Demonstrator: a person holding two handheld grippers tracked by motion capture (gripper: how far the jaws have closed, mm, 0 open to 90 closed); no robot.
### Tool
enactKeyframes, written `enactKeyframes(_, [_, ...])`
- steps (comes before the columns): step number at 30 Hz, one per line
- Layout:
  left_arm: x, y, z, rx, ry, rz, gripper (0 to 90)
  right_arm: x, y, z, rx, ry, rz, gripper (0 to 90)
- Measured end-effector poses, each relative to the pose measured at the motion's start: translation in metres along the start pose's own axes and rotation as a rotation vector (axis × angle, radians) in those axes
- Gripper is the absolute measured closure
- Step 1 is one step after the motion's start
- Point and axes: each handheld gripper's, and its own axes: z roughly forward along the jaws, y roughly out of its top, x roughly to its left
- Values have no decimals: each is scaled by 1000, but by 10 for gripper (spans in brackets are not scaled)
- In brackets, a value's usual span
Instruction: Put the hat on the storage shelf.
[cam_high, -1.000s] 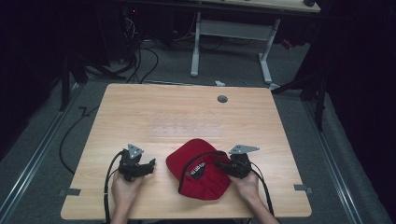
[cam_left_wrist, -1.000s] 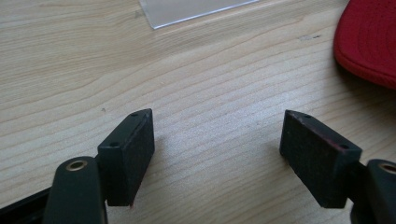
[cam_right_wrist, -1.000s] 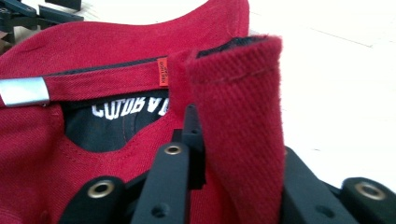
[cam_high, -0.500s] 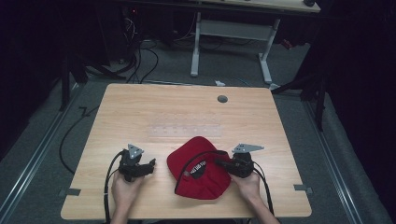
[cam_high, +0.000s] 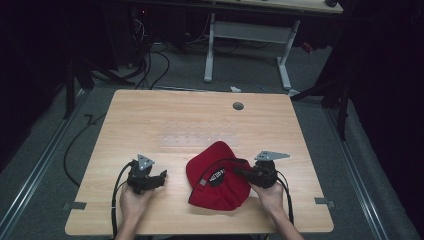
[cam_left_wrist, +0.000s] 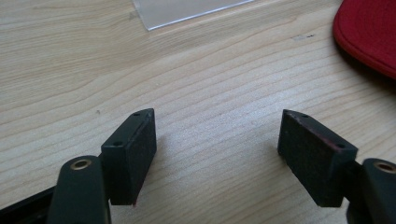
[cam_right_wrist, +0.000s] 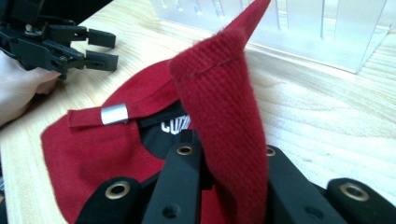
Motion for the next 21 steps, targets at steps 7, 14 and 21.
enactKeyframes(7, [-5, -2, -1, 10, -29, 45, 292, 1, 6, -8, -13, 12, 8, 865])
enactKeyframes(14, [-27, -1, -16, 0, -137, 97, 275, 1, 13, -15, -23, 19, 13, 865])
enactKeyframes(21, [-45, -4, -24, 7, -208, 148, 260, 1, 18, -19, -27, 25, 27, 865])
